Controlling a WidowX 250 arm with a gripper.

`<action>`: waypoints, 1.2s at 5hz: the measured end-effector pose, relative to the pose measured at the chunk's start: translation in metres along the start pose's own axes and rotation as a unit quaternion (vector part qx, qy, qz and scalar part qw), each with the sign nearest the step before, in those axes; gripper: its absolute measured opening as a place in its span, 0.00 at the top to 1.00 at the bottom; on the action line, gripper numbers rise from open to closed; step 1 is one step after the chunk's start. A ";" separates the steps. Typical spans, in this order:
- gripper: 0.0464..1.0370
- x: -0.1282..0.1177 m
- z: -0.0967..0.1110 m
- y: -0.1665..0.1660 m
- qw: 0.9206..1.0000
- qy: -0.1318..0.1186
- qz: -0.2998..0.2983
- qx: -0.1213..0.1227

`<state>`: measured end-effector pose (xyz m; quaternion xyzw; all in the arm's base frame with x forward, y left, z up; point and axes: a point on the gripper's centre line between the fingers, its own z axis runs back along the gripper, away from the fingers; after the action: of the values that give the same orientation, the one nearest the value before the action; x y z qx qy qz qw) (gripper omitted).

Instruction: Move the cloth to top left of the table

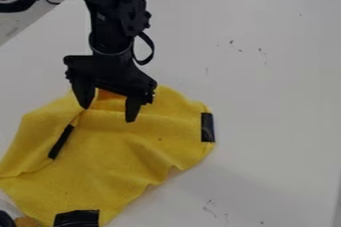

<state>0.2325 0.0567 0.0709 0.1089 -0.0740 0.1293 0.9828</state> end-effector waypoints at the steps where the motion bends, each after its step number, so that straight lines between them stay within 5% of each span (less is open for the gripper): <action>1: 0.04 -0.005 -0.005 -0.001 1.000 0.011 0.000 0.000; 4: 0.04 -0.072 -0.034 0.001 0.997 0.032 0.055 -0.038; 5: 0.04 -0.065 -0.059 -0.003 0.996 0.024 0.052 -0.065; 6: 0.04 -0.040 -0.067 -0.007 0.995 -0.010 0.051 -0.088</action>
<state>0.2037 0.0561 -0.0019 0.0194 -0.1002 0.1711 0.9800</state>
